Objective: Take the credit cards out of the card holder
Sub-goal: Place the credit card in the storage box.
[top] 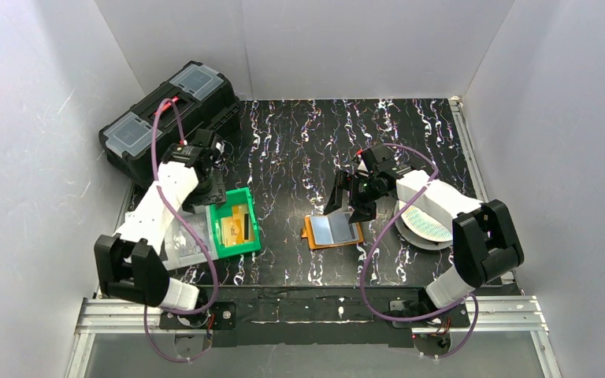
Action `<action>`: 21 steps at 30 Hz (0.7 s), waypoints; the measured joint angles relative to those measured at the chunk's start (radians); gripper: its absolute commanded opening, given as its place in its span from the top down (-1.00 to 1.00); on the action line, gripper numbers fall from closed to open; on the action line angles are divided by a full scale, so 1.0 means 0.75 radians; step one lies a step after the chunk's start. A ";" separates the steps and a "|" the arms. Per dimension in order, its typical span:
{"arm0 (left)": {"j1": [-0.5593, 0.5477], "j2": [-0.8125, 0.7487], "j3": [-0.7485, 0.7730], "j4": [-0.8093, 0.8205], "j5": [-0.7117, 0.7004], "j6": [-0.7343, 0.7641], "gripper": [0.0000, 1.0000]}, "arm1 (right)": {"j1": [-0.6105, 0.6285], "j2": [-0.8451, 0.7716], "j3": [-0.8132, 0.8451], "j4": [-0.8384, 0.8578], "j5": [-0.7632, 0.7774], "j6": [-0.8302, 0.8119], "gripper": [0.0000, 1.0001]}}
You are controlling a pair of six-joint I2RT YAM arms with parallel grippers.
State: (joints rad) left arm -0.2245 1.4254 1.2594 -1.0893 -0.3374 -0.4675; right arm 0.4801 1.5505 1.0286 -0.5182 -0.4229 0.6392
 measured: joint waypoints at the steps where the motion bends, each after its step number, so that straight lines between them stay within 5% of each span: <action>1: -0.001 -0.022 0.014 0.014 0.055 0.001 -0.17 | 0.000 -0.002 0.000 -0.007 0.011 0.000 -0.97; 4: -0.043 -0.080 0.057 0.053 0.206 -0.011 -0.17 | 0.000 -0.010 -0.001 -0.014 0.046 0.002 -0.97; 11: -0.433 0.023 0.216 0.231 0.491 -0.126 -0.03 | -0.006 -0.052 -0.034 -0.018 0.152 0.039 -0.89; 21: -0.705 0.482 0.310 0.510 0.751 -0.271 0.18 | -0.161 -0.151 -0.154 -0.007 0.178 0.098 -0.33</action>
State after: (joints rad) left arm -0.7532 1.7866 1.4918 -0.7067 0.2260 -0.6704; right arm 0.3595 1.4376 0.9131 -0.5232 -0.2897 0.7124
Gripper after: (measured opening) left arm 0.455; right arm 0.741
